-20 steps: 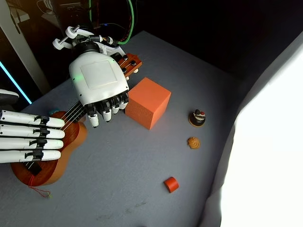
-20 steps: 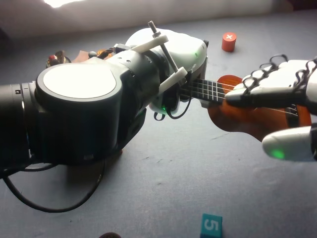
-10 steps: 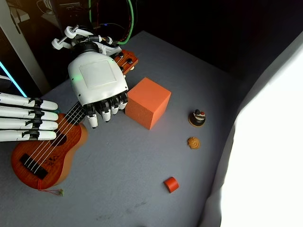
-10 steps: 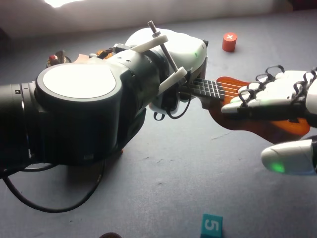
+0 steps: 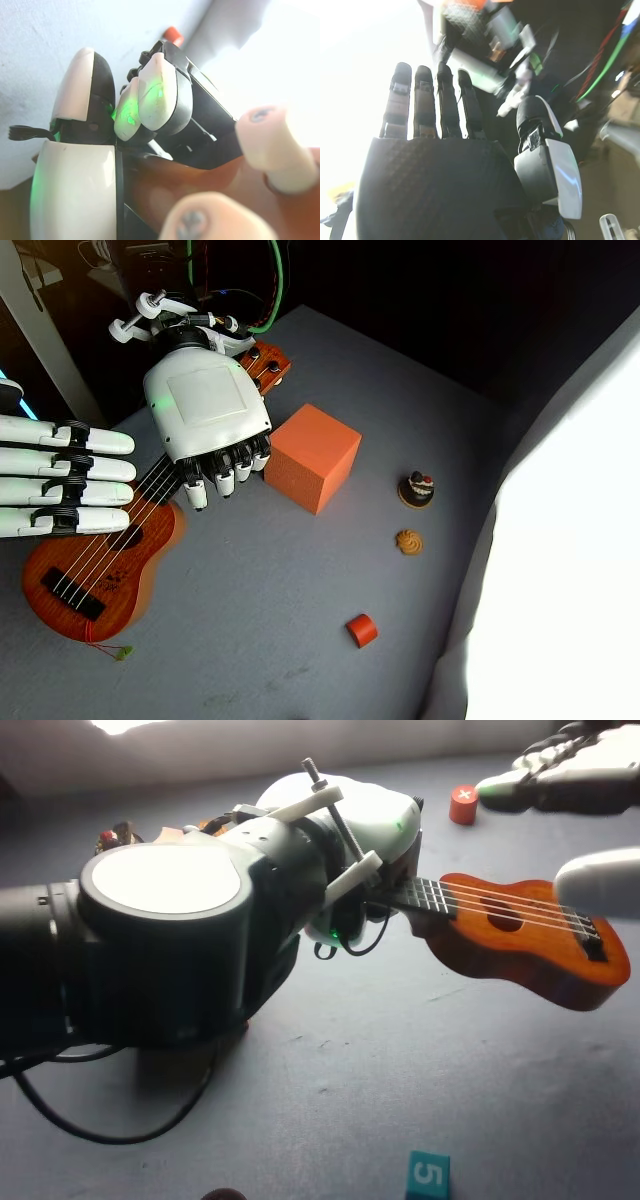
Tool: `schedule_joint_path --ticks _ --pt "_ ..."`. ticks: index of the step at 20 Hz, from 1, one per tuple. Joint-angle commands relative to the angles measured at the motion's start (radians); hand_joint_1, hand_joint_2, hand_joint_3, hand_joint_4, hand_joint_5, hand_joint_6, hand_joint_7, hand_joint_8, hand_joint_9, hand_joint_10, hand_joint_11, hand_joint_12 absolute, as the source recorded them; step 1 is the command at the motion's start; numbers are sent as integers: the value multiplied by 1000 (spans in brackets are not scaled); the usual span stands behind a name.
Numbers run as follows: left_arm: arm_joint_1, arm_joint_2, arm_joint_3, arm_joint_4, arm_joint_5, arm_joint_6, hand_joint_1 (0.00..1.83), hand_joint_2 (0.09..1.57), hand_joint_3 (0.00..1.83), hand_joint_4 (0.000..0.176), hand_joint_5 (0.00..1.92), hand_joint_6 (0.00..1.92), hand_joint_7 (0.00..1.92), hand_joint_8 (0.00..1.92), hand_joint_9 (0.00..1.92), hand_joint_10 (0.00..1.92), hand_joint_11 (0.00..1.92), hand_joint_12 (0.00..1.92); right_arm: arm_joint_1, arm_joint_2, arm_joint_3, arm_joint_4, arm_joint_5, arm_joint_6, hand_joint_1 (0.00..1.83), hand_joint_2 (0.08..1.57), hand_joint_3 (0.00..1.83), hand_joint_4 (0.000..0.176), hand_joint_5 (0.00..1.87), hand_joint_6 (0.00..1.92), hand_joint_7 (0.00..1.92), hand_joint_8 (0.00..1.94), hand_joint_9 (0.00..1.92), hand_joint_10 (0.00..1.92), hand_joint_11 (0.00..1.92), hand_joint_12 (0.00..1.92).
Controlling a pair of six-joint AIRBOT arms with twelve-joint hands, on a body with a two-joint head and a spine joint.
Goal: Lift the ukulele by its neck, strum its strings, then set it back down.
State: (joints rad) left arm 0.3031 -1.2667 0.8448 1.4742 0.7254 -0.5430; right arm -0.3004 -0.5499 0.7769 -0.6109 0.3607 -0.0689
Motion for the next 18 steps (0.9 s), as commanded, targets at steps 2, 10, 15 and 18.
schedule_joint_path --ticks 2,10,15,18 --pt "-9 -14 1 111 34 -53 1559 1168 85 176 1340 1921 1429 1921 1545 1921 1580 1921 35 9 33 86 93 -34 0 1339 1 0 234 8 217 2 144 8 0 376" --pt "75 -64 -21 235 181 -229 1551 1172 81 176 1336 1921 1430 1921 1555 1921 1588 1921 55 -15 91 150 95 -80 0 1346 1 0 197 1 172 1 98 3 0 268" --pt "141 -102 -25 334 283 -347 1558 1168 73 176 1334 1921 1426 1921 1555 1921 1586 1921 57 -19 83 150 95 -80 0 1344 1 0 227 8 181 1 123 10 0 291" --pt "181 -136 -12 403 311 -399 1553 1168 71 176 1324 1921 1422 1921 1547 1921 1575 1921 57 -22 78 150 95 -80 0 1344 1 0 247 14 208 8 136 13 0 347"
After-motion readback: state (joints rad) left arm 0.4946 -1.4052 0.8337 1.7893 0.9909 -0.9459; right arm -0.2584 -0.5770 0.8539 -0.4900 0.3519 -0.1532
